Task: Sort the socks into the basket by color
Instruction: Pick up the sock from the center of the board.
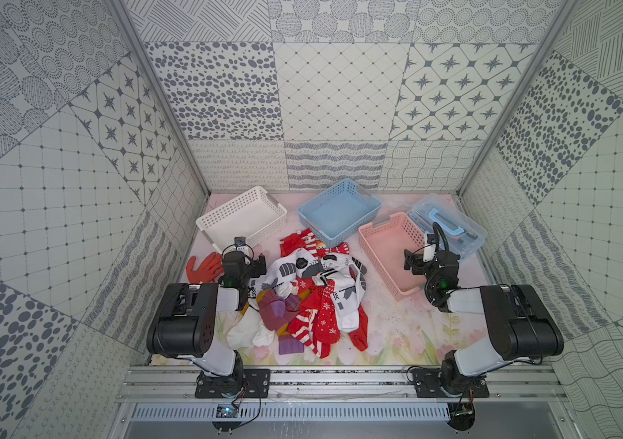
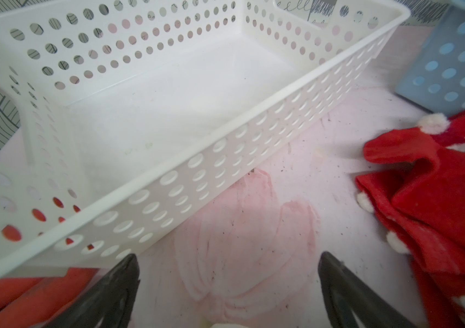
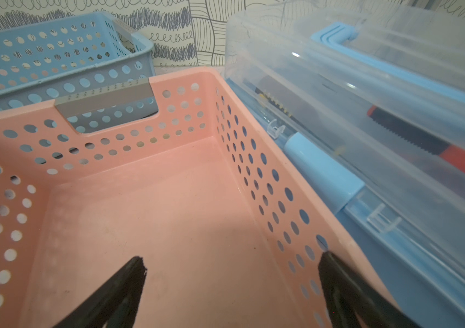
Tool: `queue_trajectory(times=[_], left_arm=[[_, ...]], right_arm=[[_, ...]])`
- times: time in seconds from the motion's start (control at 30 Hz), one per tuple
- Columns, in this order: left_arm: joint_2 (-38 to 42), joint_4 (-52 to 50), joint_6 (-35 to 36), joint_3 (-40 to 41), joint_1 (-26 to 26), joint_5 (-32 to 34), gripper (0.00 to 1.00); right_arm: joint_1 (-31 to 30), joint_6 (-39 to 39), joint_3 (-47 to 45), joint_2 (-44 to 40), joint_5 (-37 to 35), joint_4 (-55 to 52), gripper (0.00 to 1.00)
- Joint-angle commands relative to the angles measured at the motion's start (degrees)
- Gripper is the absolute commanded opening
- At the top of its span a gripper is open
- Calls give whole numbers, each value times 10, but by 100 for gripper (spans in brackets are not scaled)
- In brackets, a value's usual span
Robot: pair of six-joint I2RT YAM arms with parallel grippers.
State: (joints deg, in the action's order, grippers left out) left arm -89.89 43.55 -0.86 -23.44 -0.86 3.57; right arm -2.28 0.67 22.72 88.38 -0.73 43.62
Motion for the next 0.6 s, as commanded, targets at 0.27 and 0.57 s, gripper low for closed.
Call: queue_trajectory(times=[0.27, 0.57], left_arm=[[-3, 38, 13, -6, -1, 5, 98], [14, -1, 11, -21, -1, 9, 98]], right_arm=[[-3, 5, 12, 7, -11, 39, 98], [0, 19, 25, -19, -34, -5, 98]])
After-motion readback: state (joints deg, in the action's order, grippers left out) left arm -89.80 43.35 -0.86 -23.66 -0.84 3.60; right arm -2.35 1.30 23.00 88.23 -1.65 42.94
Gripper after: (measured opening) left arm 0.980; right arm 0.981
